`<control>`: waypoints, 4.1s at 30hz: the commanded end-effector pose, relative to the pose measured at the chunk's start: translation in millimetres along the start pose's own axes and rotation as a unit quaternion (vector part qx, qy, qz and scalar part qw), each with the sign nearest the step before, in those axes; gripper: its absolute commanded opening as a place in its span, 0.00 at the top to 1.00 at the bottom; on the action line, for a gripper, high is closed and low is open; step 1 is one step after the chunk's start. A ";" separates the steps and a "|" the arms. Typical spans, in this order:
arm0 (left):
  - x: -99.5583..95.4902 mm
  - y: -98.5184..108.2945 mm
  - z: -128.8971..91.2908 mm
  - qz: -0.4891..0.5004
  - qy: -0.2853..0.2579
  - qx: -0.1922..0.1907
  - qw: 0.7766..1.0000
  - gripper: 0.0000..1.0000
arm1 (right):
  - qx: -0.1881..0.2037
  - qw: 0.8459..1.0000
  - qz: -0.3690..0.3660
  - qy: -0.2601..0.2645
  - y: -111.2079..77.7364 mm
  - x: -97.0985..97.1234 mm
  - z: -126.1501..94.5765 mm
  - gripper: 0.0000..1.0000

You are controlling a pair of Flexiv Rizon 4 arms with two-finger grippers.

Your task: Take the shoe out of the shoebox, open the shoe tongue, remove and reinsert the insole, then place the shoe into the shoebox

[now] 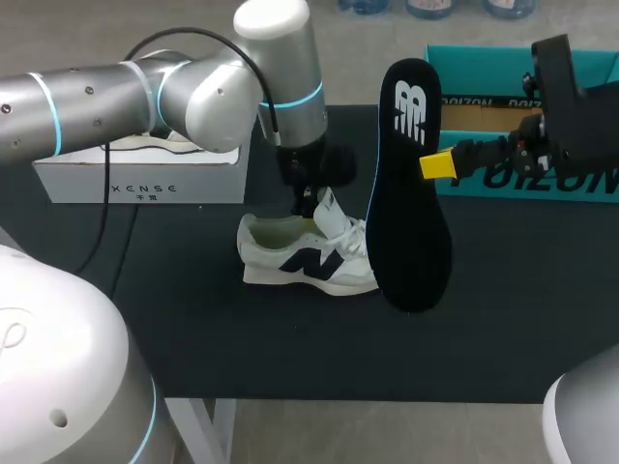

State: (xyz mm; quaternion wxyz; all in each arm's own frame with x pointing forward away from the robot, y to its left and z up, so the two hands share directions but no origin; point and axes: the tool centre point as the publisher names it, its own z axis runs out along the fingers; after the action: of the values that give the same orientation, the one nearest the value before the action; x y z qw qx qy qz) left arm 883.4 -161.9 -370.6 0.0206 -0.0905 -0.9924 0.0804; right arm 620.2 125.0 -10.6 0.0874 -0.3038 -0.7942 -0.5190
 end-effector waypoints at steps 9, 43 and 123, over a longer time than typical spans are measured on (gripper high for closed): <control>-6.1 9.4 -5.9 0.048 0.019 -0.022 0.998 1.00 | 0.002 1.000 0.001 0.001 2.7 -1.3 3.0 1.00; -36.8 -40.2 -59.3 0.725 0.171 -0.073 0.663 1.00 | 0.002 1.000 0.001 0.001 2.7 -1.3 3.0 1.00; -29.4 -37.5 -7.9 0.691 0.165 -0.079 0.699 0.00 | 0.002 1.000 0.001 0.001 2.7 -1.3 3.0 1.00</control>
State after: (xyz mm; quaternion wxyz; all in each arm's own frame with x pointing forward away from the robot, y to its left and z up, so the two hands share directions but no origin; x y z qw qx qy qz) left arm 916.6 -216.8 -367.2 0.1504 -0.7595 -0.6324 -0.0247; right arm 620.8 125.2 -10.2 0.0878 -0.3036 -0.7945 -0.5186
